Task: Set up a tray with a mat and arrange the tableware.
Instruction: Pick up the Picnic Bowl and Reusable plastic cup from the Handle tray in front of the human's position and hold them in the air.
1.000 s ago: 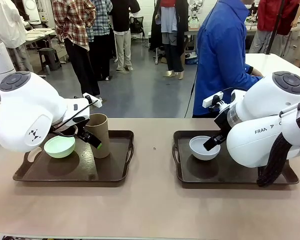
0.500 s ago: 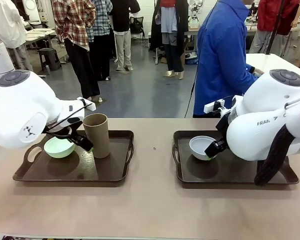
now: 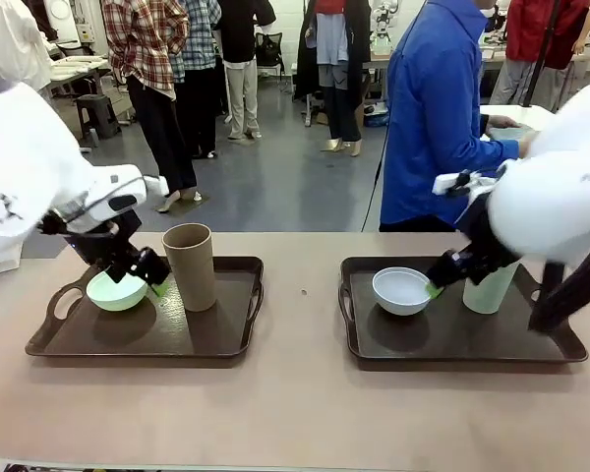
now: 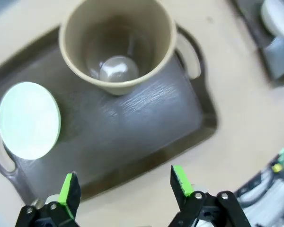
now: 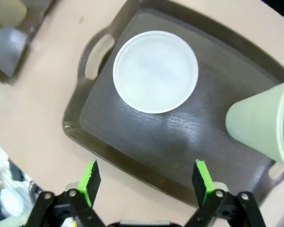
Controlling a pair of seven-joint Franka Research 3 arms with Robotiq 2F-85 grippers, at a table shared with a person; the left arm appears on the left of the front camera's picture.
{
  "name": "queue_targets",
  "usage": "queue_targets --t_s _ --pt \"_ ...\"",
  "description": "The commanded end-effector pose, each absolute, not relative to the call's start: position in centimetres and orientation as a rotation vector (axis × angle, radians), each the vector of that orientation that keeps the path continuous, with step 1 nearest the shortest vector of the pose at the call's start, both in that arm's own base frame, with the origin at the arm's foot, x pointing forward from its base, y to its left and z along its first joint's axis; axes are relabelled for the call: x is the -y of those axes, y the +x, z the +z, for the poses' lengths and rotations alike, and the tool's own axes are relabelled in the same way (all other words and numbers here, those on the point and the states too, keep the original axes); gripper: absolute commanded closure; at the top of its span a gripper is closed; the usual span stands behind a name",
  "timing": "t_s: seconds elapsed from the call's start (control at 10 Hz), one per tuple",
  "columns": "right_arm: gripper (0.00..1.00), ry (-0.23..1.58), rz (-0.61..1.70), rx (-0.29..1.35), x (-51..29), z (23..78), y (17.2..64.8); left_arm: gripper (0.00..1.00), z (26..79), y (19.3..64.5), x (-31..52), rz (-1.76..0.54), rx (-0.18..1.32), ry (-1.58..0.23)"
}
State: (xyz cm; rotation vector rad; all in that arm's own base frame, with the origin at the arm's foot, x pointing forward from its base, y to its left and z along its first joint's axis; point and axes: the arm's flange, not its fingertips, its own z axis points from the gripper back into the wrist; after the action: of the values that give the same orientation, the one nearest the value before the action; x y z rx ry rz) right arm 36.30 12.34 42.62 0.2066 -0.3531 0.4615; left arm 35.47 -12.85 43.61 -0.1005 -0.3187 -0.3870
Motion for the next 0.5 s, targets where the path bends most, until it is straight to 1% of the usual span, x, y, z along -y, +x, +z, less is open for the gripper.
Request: queue_targets --t_s 0.0,0.2,0.4 --pt "0.00 0.435 0.392 0.479 0.4 37.4 24.9 0.00 43.8 31.2 7.6 -0.226 0.428 -0.345" --pt "0.00 0.643 0.323 0.631 8.5 36.6 22.5 0.00 46.2 30.7 2.4 -0.116 0.483 -0.559" --pt "0.00 0.871 0.285 0.677 14.7 33.7 21.1 0.00 45.8 31.3 -3.7 0.001 0.447 -0.797"
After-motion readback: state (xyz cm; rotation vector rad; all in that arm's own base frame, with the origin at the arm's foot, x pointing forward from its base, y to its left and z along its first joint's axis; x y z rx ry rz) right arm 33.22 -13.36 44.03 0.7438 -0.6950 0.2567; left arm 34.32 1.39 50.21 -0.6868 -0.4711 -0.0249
